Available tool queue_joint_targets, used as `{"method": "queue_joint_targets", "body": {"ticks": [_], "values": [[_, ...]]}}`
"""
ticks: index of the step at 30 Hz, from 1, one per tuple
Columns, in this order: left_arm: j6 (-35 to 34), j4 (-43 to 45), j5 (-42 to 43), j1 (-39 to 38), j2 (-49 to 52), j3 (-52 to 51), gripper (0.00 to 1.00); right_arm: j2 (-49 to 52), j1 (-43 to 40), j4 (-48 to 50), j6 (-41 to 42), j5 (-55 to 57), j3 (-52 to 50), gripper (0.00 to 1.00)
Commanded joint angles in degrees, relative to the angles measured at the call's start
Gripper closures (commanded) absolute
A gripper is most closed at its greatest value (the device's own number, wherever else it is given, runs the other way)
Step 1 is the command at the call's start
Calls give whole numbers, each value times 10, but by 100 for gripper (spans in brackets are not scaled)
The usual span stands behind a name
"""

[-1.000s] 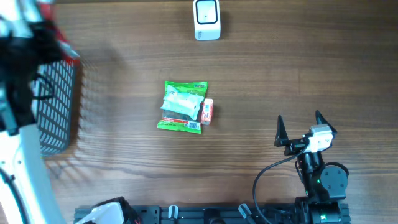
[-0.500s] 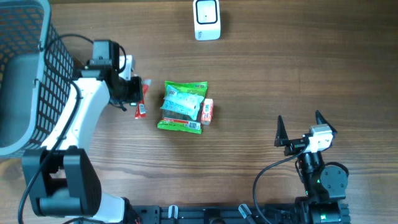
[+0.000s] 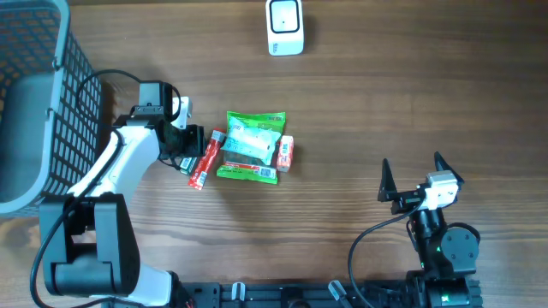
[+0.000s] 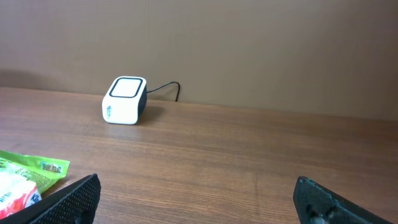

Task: Scan the item barcode
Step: 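Place the green gum box and red candy stick left of the bags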

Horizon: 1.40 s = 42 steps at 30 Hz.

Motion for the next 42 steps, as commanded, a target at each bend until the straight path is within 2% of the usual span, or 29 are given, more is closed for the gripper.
{"method": "queue_joint_targets", "body": {"ticks": [1,5,7,9,11,17,18,19,25,29,33,34,35,40,42], "values": [[5,-9,-1,0,-10,29,31,-1,-3,1,-1,3,-1,0],[-16,-48,-1,0,-46,85,26,-1,-3,1,-1,3,-1,0],[-38,-65,-1,0,-64,108,15,-1,-3,1,-1,3,-1,0],[-80,-68,-1,0,-88,119,0,-1,-3,1,-1,3,-1,0],[-118,-64,4,0,-105,118,0,-1,-3,1,-1,3,-1,0],[-120,-84,19,0,-109,118,0,-1,-3,1,-1,3,-1,0],[-120,-87,23,0,-109,118,9,-1,-3,1,-1,3,-1,0],[-120,-90,32,0,-109,118,96,-1,-3,1,-1,3,-1,0],[-132,-126,111,0,-109,118,96,-1,-3,2,5,-14,-1,0],[-135,-143,113,0,-109,118,96,4,-3,5,124,-21,0,0],[-135,-153,113,0,-110,118,96,6,-3,0,149,-21,38,0],[-135,-151,113,0,-110,118,96,16,-3,-24,149,-26,80,0],[-141,-151,112,0,-110,118,96,67,-3,-104,149,-60,192,0],[-161,-137,84,0,-110,118,96,217,-3,-276,149,-132,395,0],[-161,-133,63,0,-110,118,96,305,-3,-378,148,-141,502,0]]}}
